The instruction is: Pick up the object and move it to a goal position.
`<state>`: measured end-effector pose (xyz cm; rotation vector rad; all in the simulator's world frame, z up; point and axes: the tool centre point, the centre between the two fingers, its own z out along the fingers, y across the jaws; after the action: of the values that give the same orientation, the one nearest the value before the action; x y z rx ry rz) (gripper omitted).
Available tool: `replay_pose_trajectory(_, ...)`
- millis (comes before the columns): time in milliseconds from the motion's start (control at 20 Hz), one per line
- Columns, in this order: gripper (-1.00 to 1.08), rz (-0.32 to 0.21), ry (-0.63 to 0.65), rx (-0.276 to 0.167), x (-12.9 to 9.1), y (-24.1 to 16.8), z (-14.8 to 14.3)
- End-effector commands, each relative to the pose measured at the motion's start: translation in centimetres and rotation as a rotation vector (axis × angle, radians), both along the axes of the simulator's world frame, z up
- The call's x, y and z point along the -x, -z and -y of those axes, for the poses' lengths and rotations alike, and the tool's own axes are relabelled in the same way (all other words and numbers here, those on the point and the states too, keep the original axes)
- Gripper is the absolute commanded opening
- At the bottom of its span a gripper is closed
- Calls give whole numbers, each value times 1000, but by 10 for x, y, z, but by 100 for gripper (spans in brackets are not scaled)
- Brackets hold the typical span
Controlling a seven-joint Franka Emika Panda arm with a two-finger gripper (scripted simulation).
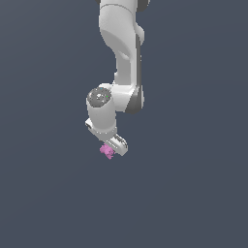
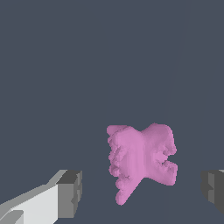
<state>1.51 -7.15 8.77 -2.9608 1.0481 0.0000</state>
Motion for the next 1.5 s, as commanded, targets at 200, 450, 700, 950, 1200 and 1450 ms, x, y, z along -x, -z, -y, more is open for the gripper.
replay_pose_trajectory(200,100,0,4,0,0,4,0)
replay_pose_trajectory(450,100,0,6,0,1,25,0)
replay_pose_trajectory(700,100,0,8,1,1,47,0)
replay_pose_trajectory(950,-100,0,8,1,0,51,0)
replay_pose_trajectory(1200,-100,0,8,1,0,51,0)
replay_pose_trajectory(1450,-100,1,8,1,0,51,0)
